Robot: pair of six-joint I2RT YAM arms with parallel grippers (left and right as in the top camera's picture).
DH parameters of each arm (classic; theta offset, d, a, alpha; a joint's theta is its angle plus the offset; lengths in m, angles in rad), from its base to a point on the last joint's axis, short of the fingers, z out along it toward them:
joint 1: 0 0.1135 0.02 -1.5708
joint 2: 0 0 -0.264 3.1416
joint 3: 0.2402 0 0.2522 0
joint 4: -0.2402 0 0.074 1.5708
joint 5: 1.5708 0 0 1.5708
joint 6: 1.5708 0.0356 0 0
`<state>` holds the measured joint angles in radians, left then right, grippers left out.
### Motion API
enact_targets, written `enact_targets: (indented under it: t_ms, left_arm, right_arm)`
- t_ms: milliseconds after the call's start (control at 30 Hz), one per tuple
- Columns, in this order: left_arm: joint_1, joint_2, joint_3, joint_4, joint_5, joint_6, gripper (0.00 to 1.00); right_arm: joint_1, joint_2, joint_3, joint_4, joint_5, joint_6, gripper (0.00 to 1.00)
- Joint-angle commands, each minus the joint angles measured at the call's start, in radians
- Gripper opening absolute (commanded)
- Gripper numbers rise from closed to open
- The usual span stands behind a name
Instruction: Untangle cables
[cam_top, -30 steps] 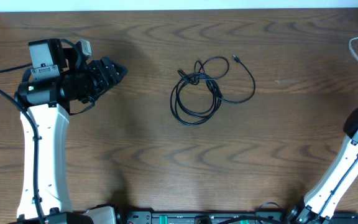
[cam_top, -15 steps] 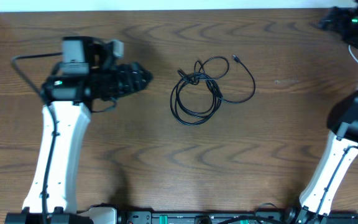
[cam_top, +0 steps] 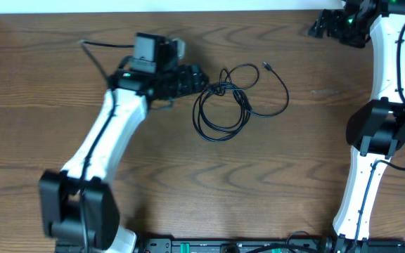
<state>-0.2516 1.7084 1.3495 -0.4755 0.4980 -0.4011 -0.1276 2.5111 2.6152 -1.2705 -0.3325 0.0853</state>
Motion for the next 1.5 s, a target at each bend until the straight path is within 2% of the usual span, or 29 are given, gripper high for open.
enact_targets:
  t_ms: [0,167,267,367,600,733,867,1000,1167,1400,1467]
  left_arm:
    - [-0.044,0.093,-0.005,0.1,-0.043,-0.182,0.76]
    - [-0.083,0.229,-0.005,0.266,-0.048,-0.318,0.75]
    - [-0.084,0.283,-0.005,0.276,-0.079,-0.376,0.72]
    - [-0.084,0.312,-0.005,0.29,-0.12,-0.412,0.7]
    - [-0.088,0.323,-0.005,0.298,-0.153,-0.412,0.64]
    - [-0.088,0.323,-0.005,0.269,-0.152,-0.384,0.64]
    - [-0.087,0.323,-0.005,0.267,-0.152,-0.25,0.64]
    - [-0.085,0.323,-0.005,0.251,-0.144,-0.2,0.65]
    - [-0.085,0.306,0.003,0.247,-0.011,-0.062,0.65]
    - [-0.085,0.19,0.006,0.237,-0.014,0.057,0.72]
    - [-0.085,0.171,0.006,0.217,-0.037,0.06,0.74]
  right_arm:
    - [0.014,-0.02,-0.007,-0.01,0.03,-0.02,0.99]
    - [0.013,-0.02,-0.007,-0.028,0.032,-0.02,0.98]
    - [0.014,-0.02,-0.009,-0.032,0.031,-0.02,0.97]
    - [0.014,-0.02,-0.011,-0.032,0.032,-0.02,0.97]
    - [0.014,-0.02,-0.019,-0.032,0.032,-0.02,0.96]
    - [0.014,-0.02,-0.034,-0.03,0.031,-0.02,0.96]
    - [0.014,-0.02,-0.068,-0.015,0.031,-0.02,0.96]
    - [0.018,-0.02,-0.124,0.006,0.031,-0.02,0.96]
    - [0.019,-0.02,-0.193,0.069,0.027,-0.012,0.93]
    - [0.03,-0.02,-0.196,0.08,0.027,0.006,0.94]
    - [0.035,-0.02,-0.196,0.08,0.027,0.006,0.94]
